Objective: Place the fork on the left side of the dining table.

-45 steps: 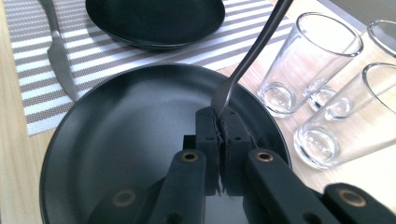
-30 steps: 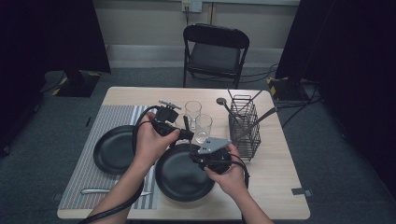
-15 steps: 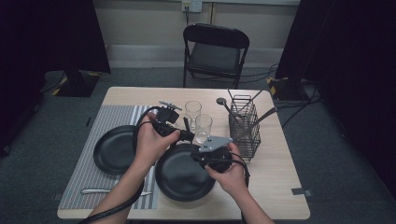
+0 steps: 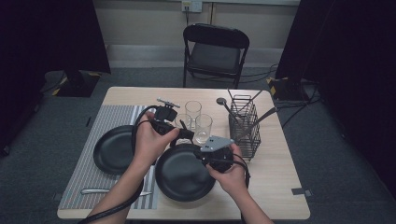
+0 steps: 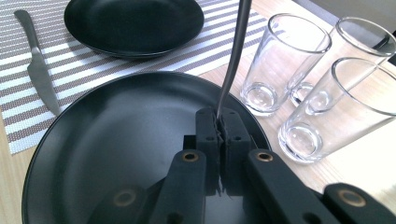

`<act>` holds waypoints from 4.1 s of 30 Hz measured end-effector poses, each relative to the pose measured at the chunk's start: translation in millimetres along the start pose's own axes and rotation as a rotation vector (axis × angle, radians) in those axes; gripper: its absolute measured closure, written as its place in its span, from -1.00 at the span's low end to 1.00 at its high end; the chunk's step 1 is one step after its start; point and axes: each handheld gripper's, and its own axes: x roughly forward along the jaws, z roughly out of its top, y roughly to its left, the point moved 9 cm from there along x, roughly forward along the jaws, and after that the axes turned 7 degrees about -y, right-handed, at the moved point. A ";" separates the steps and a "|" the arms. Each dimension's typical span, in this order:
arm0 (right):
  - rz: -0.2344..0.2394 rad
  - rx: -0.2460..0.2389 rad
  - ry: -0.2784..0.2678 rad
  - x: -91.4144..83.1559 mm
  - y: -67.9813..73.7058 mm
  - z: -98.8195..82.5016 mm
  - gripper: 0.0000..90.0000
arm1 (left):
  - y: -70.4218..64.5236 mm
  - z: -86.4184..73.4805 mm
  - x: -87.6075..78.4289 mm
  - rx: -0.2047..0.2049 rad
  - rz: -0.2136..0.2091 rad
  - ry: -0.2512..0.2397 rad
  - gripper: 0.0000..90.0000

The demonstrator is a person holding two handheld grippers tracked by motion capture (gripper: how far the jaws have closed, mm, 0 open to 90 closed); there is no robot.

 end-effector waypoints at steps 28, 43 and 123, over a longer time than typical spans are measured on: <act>0.065 0.053 -0.041 0.2 5.9 8.3 0.58 | 0.8 -0.6 -1.6 0.018 -0.002 -0.001 0.77; 0.074 0.071 -0.048 -3.6 3.2 11.9 0.51 | 6.1 -4.4 -5.5 0.034 0.004 0.020 0.77; 0.147 0.035 -0.048 8.3 32.7 18.7 0.55 | 13.3 11.3 -34.0 0.006 0.033 -0.066 0.73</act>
